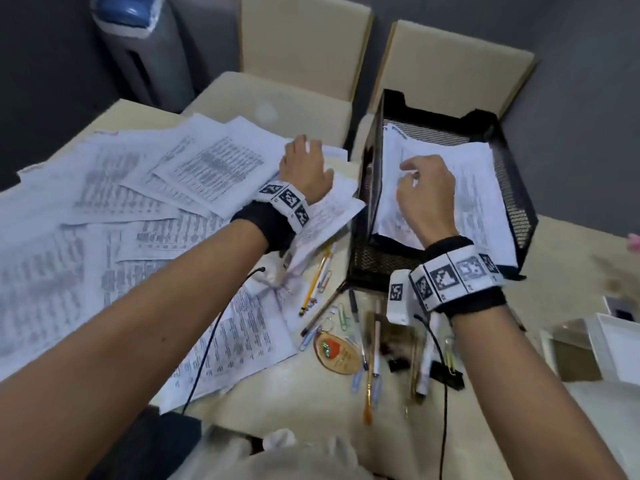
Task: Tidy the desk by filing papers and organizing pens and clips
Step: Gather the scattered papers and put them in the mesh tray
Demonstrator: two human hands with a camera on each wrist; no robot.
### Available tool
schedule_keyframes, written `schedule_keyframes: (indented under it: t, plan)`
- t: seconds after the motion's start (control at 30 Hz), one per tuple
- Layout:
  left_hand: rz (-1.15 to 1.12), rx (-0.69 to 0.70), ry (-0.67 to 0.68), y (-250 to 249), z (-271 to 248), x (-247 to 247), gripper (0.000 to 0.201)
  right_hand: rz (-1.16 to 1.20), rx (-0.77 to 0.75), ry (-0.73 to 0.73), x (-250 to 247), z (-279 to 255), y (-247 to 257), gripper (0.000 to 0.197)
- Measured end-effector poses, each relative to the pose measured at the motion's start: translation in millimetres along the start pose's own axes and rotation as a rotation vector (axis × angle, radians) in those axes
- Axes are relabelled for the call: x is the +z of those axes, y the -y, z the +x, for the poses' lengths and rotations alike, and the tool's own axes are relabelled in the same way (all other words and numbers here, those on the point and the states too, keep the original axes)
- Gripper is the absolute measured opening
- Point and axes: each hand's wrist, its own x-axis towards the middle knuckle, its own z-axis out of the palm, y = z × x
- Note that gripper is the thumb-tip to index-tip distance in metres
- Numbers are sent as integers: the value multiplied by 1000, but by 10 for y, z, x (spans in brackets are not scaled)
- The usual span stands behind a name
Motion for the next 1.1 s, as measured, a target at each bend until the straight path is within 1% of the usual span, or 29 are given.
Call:
schedule_keyframes:
  t: [0.07,0.17,0.23,0.27,0.3,0.37,0.43,0.47,0.53,0.57,0.63,0.7,0.77,0.8,0.87,0.93,1.0,1.03,1.07,1.1]
  plan:
    - [52,-155,80,585,46,-76,48,62,-60,76,327,-19,283,30]
    - [184,-301,244,1370,-17,-165,47,54,-49,305,956,-24,482,26]
    - [258,-351,299,1775,-90,-181,49,-46,53,486,1352,-80,505,30]
    - [281,-355,307,1936,-111,-168,52,-126,131,542,1521,-120,499,36]
    - [291,-343,314,2060,-122,-145,56,-187,218,559,1659,-166,487,44]
    - [309,-279,347,2190,-115,-76,68,-182,418,503,1837,-292,463,60]
    - [336,-228,393,2243,-30,5,81,-99,588,372,1925,-432,424,73]
    - [353,-224,433,2252,8,29,85,-52,646,286,1972,-490,387,76]
    - [413,-219,543,2302,53,106,86,78,710,121,2037,-595,330,77]
    - [444,-210,589,2308,36,130,85,172,721,68,2058,-636,311,77]
    - [490,-179,612,2307,-78,207,81,333,738,21,2080,-679,294,73]
    - [509,-139,597,2273,-238,285,79,413,776,13,2035,-673,305,68]
    - [528,-96,592,2226,-393,361,81,387,754,14,1971,-636,317,58]
    - [549,-69,598,2174,-479,364,82,340,709,11,1928,-611,343,51]
    - [590,-23,581,2089,-610,356,79,282,567,-62,1812,-538,439,38]
    - [516,-15,532,2032,-641,273,70,256,410,-181,1653,-468,581,31]
    - [396,-85,431,2113,-557,152,61,256,246,-319,1479,-400,712,25]
    - [365,-140,377,2200,-504,85,60,271,167,-397,1396,-360,767,23]
    - [344,-213,348,2309,-472,34,62,284,96,-476,1321,-318,814,22]
    - [325,-290,362,2432,-460,6,66,301,43,-546,1244,-271,859,22]
